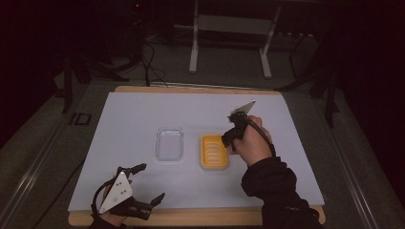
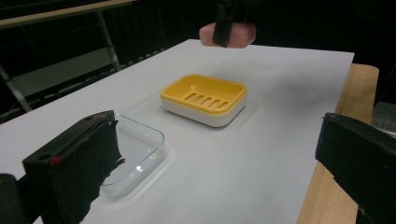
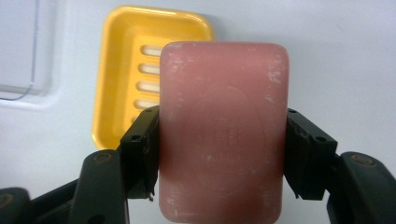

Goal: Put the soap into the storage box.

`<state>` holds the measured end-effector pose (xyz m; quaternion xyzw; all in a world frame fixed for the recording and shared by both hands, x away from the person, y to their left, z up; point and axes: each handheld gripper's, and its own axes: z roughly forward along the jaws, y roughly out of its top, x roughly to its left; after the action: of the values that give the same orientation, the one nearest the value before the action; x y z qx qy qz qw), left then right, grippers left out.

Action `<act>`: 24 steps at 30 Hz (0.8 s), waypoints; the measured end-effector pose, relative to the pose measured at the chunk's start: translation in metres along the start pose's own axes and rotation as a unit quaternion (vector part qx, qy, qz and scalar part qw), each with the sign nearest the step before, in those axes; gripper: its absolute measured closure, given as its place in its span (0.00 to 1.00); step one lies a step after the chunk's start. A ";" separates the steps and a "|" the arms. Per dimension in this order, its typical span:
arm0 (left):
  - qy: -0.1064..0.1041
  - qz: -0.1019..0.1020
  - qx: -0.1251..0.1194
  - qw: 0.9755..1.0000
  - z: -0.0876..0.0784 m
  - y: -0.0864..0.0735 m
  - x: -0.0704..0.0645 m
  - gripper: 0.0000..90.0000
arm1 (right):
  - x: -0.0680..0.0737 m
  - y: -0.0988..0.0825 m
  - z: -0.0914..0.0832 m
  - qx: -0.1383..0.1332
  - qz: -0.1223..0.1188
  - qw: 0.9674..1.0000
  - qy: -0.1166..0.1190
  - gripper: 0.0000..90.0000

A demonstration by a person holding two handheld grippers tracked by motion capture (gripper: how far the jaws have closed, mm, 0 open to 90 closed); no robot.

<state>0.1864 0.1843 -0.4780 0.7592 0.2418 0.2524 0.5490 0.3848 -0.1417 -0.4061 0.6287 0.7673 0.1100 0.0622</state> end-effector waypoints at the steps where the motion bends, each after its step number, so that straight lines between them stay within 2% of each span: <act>1: 0.000 0.000 0.000 1.000 0.000 0.000 0.000 0.00 | 0.003 0.000 0.001 -0.002 -0.001 1.000 0.002 0.42; 5: 0.002 0.000 0.000 1.000 0.000 0.000 0.001 0.00 | 0.009 0.000 0.002 -0.010 -0.002 1.000 0.008 0.42; 7: 0.001 0.000 0.000 1.000 0.000 0.000 0.000 0.00 | 0.016 0.000 0.006 -0.011 0.000 1.000 0.023 0.42; 11: 0.001 0.002 0.000 1.000 0.000 0.000 0.000 0.00 | 0.023 -0.002 0.013 -0.010 0.005 0.999 0.031 0.42; 14: 0.002 0.002 0.000 1.000 -0.001 0.000 0.000 0.00 | 0.027 -0.003 0.017 -0.025 0.013 0.999 0.027 0.42; 17: 0.001 0.002 -0.001 1.000 -0.001 0.000 0.000 0.00 | 0.029 -0.003 0.023 -0.027 0.020 0.999 0.040 0.42; 24: 0.001 0.003 -0.001 1.000 0.000 0.000 -0.001 0.00 | 0.035 -0.005 0.039 -0.033 0.030 0.998 0.047 0.42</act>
<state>0.1857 0.1843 -0.4778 0.7595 0.2396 0.2548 0.5484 0.3826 -0.1052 -0.4439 0.6431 0.7461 0.1667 0.0431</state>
